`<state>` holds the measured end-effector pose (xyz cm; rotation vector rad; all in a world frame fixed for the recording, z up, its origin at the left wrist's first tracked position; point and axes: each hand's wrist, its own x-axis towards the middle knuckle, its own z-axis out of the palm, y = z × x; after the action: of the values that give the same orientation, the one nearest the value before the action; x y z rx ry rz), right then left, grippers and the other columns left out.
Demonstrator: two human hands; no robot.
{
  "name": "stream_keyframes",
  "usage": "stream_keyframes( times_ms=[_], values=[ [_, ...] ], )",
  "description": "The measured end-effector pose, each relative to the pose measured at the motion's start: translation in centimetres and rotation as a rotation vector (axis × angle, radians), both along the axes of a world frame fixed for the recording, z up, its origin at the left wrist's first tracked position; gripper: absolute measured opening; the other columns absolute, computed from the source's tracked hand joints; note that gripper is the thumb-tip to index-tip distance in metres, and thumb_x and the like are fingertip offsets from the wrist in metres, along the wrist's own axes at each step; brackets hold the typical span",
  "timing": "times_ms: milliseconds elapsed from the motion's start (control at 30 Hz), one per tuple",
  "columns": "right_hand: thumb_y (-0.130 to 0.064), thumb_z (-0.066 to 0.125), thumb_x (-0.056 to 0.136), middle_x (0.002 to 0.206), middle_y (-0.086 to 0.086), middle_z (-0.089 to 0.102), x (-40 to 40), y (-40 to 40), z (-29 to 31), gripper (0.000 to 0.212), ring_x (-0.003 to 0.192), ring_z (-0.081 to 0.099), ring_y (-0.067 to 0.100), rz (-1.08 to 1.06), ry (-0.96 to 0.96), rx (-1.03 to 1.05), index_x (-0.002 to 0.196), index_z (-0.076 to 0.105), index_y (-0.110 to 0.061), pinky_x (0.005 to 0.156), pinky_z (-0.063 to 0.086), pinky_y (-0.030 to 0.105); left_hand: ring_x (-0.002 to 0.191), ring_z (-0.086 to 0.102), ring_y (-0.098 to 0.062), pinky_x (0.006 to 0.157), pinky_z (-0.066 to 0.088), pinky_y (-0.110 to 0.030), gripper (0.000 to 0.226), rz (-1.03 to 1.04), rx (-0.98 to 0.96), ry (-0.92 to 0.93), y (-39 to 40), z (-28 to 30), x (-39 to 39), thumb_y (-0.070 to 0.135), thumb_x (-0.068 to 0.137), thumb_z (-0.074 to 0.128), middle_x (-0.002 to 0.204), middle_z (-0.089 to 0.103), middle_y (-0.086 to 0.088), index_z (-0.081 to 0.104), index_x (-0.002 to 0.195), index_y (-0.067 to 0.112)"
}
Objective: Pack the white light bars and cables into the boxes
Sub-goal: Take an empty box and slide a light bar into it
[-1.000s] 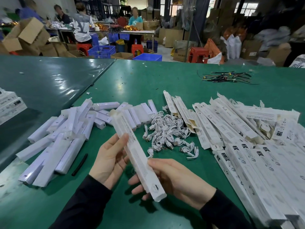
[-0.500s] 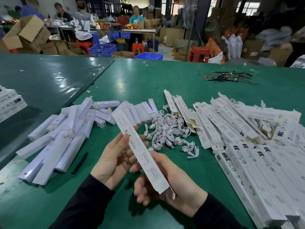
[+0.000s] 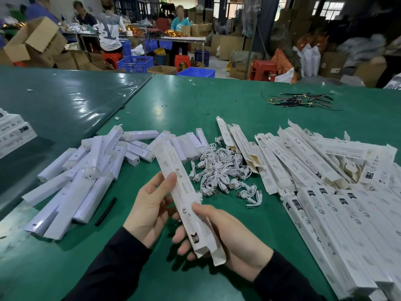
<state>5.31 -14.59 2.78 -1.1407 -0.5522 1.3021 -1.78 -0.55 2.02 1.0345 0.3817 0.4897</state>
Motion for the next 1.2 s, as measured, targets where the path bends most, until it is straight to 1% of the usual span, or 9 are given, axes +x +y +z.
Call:
stream_keyframes(
  times_ms=[167, 333, 467, 567, 633, 700, 800, 900, 1200],
  values=[
    [-0.044, 0.047, 0.092, 0.072, 0.011, 0.065, 0.3, 0.1, 0.0, 0.043, 0.06, 0.064, 0.021, -0.002, 0.169, 0.054, 0.101, 0.069, -0.008, 0.058, 0.053, 0.029, 0.056, 0.065, -0.015, 0.039, 0.047, -0.022, 0.054, -0.024, -0.105, -0.023, 0.2, -0.1, 0.2, 0.039, 0.07, 0.069, 0.082, 0.071, -0.011, 0.063, 0.109, 0.003],
    [-0.043, 0.038, 0.098, 0.07, 0.009, 0.065, 0.1, 0.0, 0.0, 0.046, 0.06, 0.064, 0.02, 0.036, 0.208, 0.077, 0.094, 0.071, -0.012, 0.059, 0.054, 0.028, 0.051, 0.061, -0.015, 0.04, 0.047, -0.022, 0.035, -0.082, -0.112, -0.039, 0.4, -0.1, 0.1, 0.044, 0.074, 0.064, 0.08, 0.072, -0.009, 0.079, 0.086, 0.015],
    [-0.047, 0.039, 0.093, 0.075, 0.01, 0.067, 0.1, -0.2, -0.1, 0.048, 0.064, 0.066, 0.02, 0.086, 0.187, 0.053, 0.1, 0.066, -0.008, 0.061, 0.054, 0.028, 0.068, 0.07, -0.022, 0.048, 0.055, -0.027, 0.037, -0.05, -0.029, -0.016, 0.2, 0.0, 0.0, 0.043, 0.074, 0.064, 0.097, 0.073, -0.013, 0.077, 0.098, 0.017],
    [-0.047, 0.042, 0.093, 0.087, 0.011, 0.07, 0.4, -0.2, 0.0, 0.049, 0.073, 0.067, 0.023, 0.063, 0.094, -0.037, 0.108, 0.065, -0.006, 0.062, 0.053, 0.027, 0.069, 0.072, -0.024, 0.051, 0.057, -0.028, 0.05, 0.02, 0.056, -0.029, 0.0, 0.2, -0.2, 0.034, 0.072, 0.069, 0.094, 0.074, -0.016, 0.067, 0.117, 0.013],
    [-0.039, 0.051, 0.094, 0.095, 0.011, 0.071, 0.7, -0.1, -0.2, 0.04, 0.08, 0.065, 0.024, -0.098, -0.058, -0.085, 0.114, 0.065, -0.008, 0.065, 0.053, 0.028, 0.061, 0.07, -0.026, 0.054, 0.058, -0.031, 0.06, 0.041, 0.142, -0.015, -0.3, 0.3, -0.2, 0.029, 0.07, 0.071, 0.087, 0.074, -0.019, 0.055, 0.128, 0.021],
    [-0.031, 0.061, 0.091, 0.101, 0.005, 0.074, 1.4, -0.3, -0.2, 0.032, 0.086, 0.068, 0.021, -0.322, -0.205, -0.066, 0.119, 0.06, -0.015, 0.074, 0.054, 0.032, 0.059, 0.07, -0.028, 0.052, 0.056, -0.032, 0.062, 0.014, 0.221, 0.007, -0.7, 0.3, -0.1, 0.023, 0.071, 0.076, 0.084, 0.073, -0.023, 0.05, 0.127, 0.032],
    [-0.037, 0.068, 0.08, 0.11, 0.003, 0.072, 2.3, -0.8, 0.0, 0.04, 0.099, 0.07, 0.019, -0.47, -0.326, 0.047, 0.119, 0.062, -0.028, 0.091, 0.055, 0.041, 0.062, 0.07, -0.035, 0.053, 0.056, -0.034, 0.054, -0.129, 0.253, 0.014, -1.5, 0.4, -0.1, 0.015, 0.076, 0.076, 0.087, 0.072, -0.026, 0.052, 0.122, 0.03],
    [-0.033, 0.067, 0.082, 0.114, 0.009, 0.069, 2.5, -1.0, 0.2, 0.036, 0.101, 0.069, 0.02, -0.481, -0.343, 0.116, 0.117, 0.067, -0.025, 0.08, 0.058, 0.031, 0.069, 0.071, -0.039, 0.056, 0.058, -0.036, 0.052, -0.259, 0.249, 0.006, -2.0, 0.3, -0.2, 0.012, 0.079, 0.068, 0.094, 0.071, -0.03, 0.049, 0.126, 0.022],
    [-0.013, 0.067, 0.089, 0.086, 0.014, 0.07, 2.5, -0.9, -0.5, 0.011, 0.071, 0.062, 0.014, -0.596, -0.561, 0.087, 0.099, 0.067, -0.016, 0.06, 0.052, 0.022, 0.066, 0.07, -0.042, 0.05, 0.056, -0.034, 0.046, -0.333, 0.294, 0.057, -2.5, 0.1, -0.1, 0.017, 0.081, 0.064, 0.086, 0.071, -0.022, 0.044, 0.123, 0.018]
  ],
)
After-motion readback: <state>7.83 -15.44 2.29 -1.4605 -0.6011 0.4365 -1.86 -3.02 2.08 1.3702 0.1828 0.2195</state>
